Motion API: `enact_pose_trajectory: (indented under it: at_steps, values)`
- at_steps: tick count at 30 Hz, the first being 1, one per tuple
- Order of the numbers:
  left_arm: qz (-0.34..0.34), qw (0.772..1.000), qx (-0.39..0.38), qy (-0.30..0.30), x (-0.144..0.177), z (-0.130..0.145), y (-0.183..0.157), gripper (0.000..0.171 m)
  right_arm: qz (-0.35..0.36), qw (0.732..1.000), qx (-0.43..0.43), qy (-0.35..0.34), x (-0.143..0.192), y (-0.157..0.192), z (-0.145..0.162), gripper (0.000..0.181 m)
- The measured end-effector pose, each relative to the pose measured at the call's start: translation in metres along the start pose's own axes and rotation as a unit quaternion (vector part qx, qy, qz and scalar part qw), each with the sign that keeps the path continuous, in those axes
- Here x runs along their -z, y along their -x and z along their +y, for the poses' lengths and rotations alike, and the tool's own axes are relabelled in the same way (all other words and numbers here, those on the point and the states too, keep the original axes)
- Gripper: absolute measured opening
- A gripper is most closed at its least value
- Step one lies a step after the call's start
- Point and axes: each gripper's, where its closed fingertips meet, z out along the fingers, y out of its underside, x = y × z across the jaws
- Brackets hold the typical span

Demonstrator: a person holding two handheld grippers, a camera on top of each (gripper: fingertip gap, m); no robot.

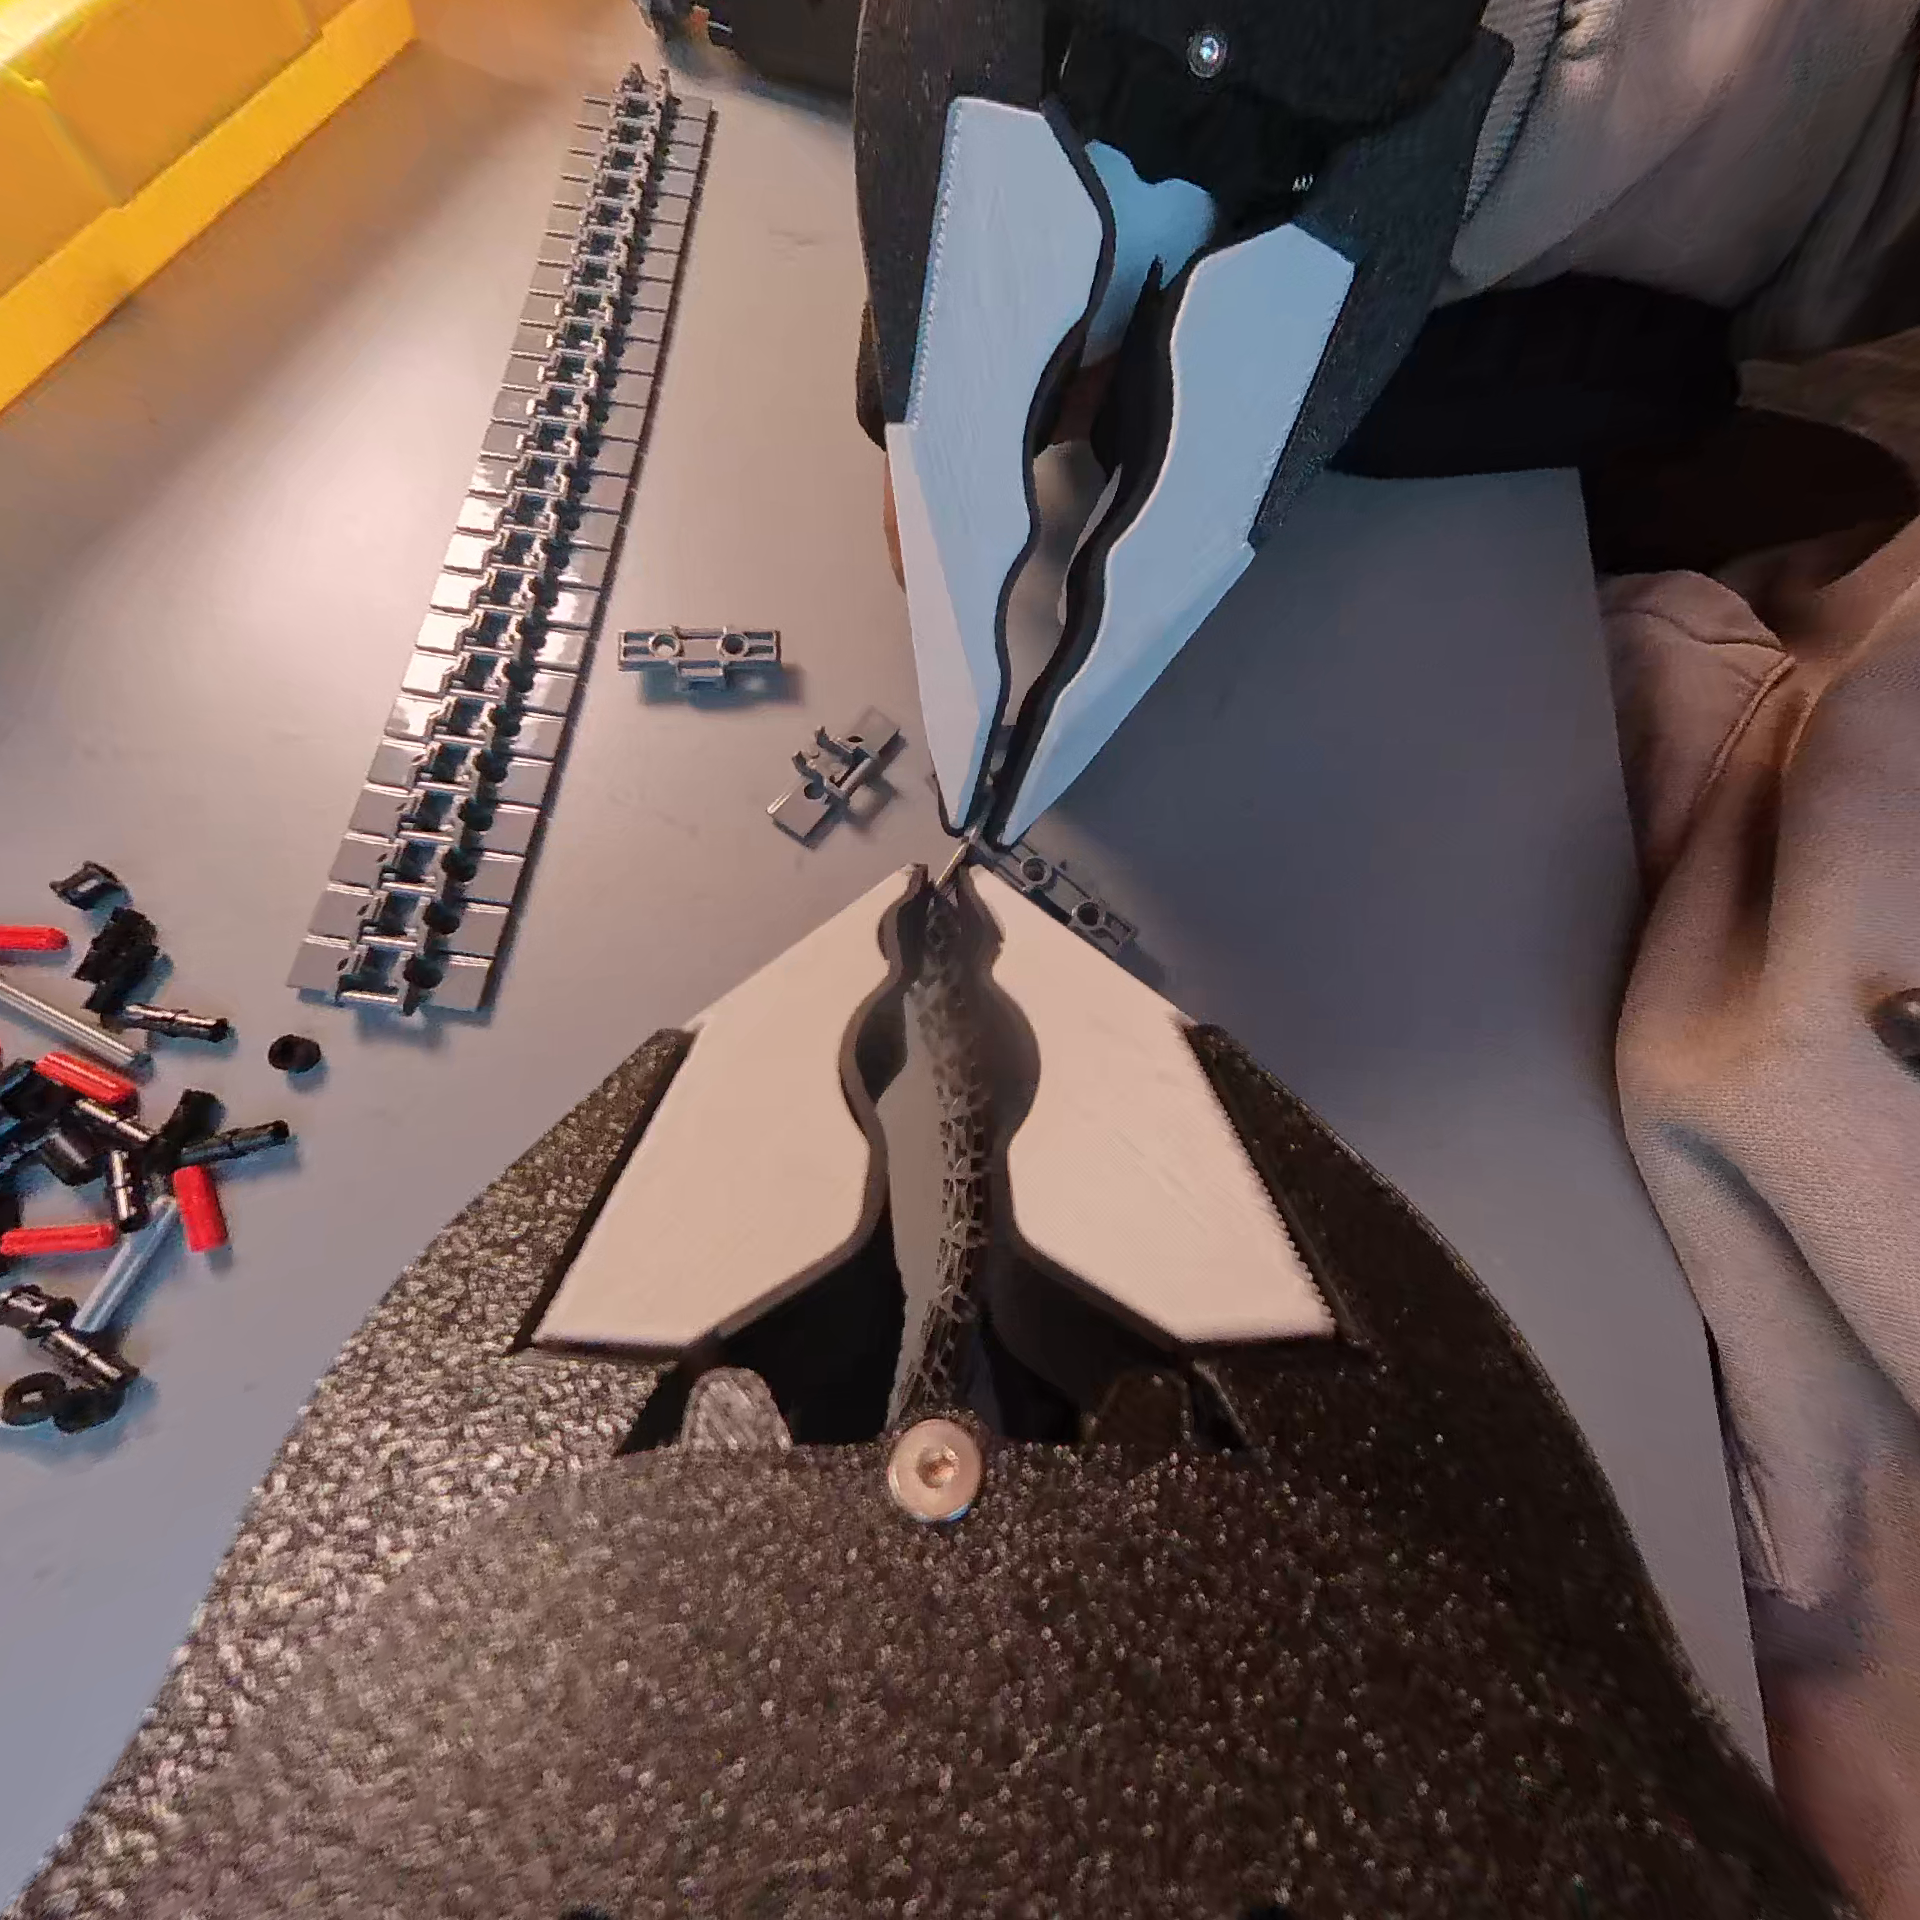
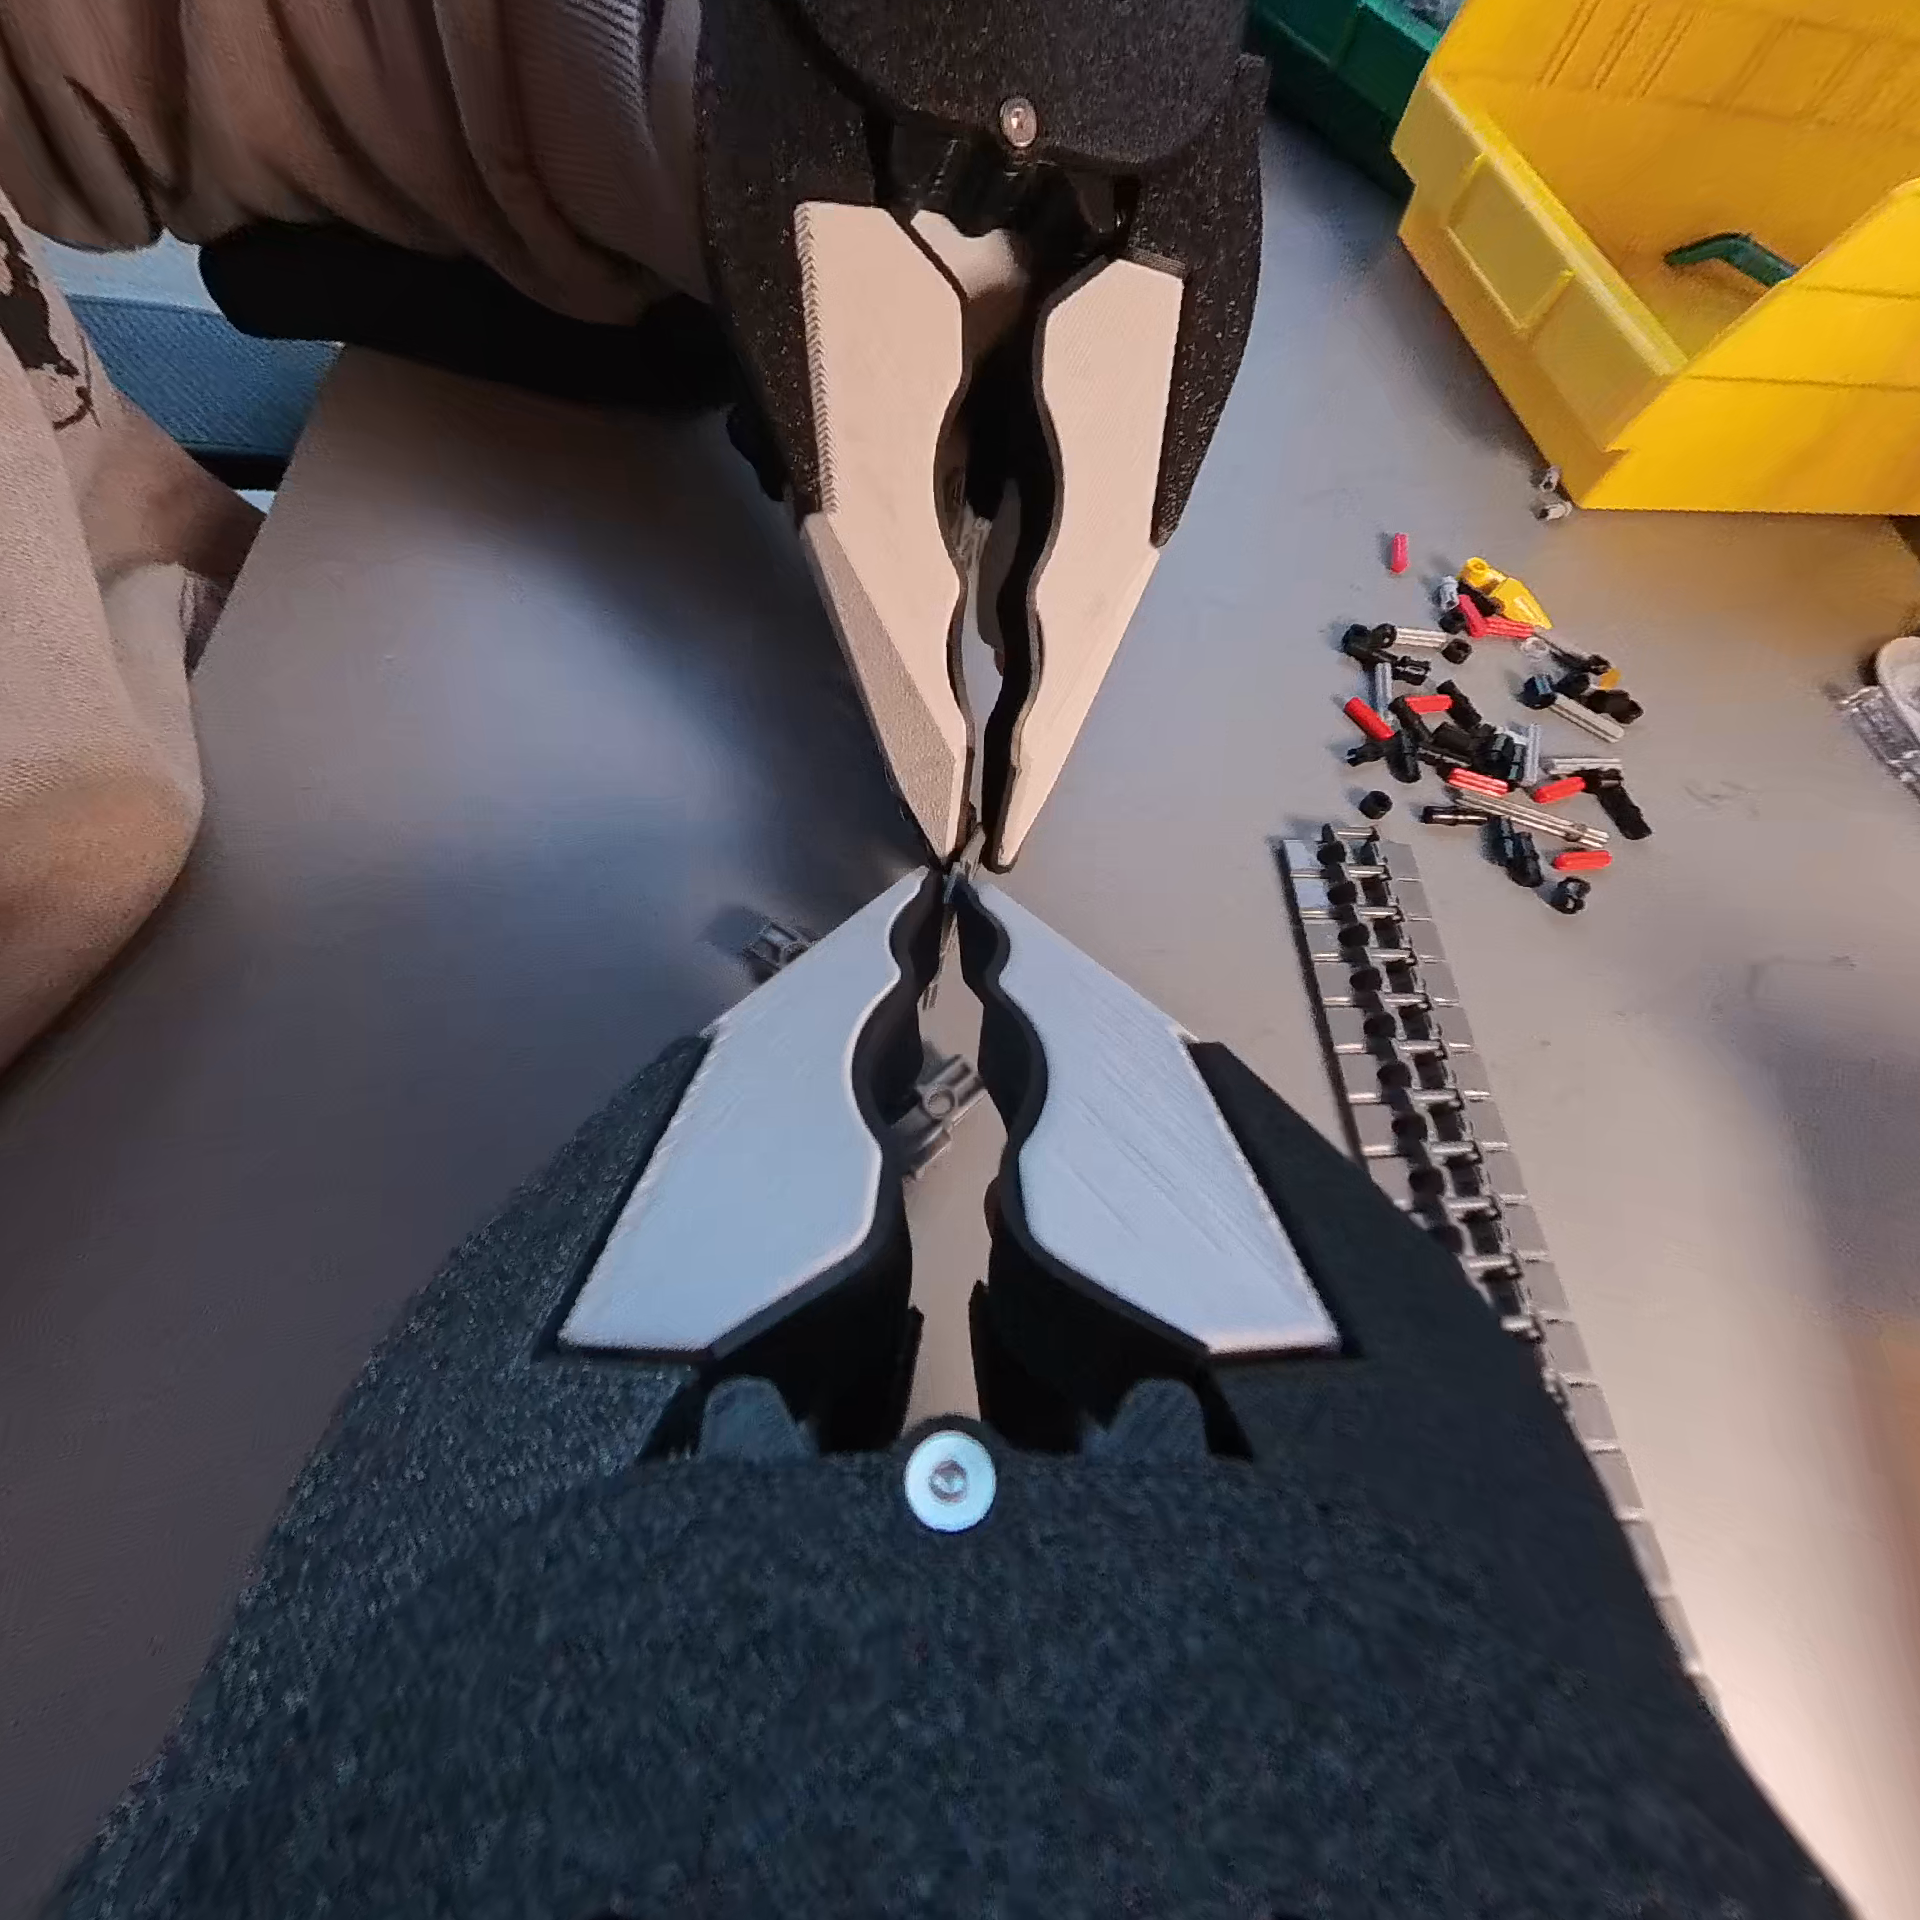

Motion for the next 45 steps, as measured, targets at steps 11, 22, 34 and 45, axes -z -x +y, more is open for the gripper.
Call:
enact_pose_trajectory:
  at_steps: [11,22,34,45]
  values:
    - [0.021,0.997,-0.053,0.047,0.002,0.004,-0.013,0.003,-0.054,0.998,-0.009,-0.011,-0.002,0.012,0.001,0.000]
    - [0.003,0.999,-0.008,0.041,-0.001,0.003,-0.002,0.002,-0.010,1.000,-0.006,-0.004,-0.003,0.004,0.001,0.000]
    - [-0.029,0.998,0.050,-0.005,0.014,-0.015,0.027,0.002,0.028,0.997,-0.028,-0.064,0.027,-0.019,-0.025,0.000]
    - [0.066,0.992,0.077,-0.075,0.022,-0.035,0.003,0.002,-0.017,0.994,-0.093,-0.057,0.010,-0.013,-0.013,0.028]
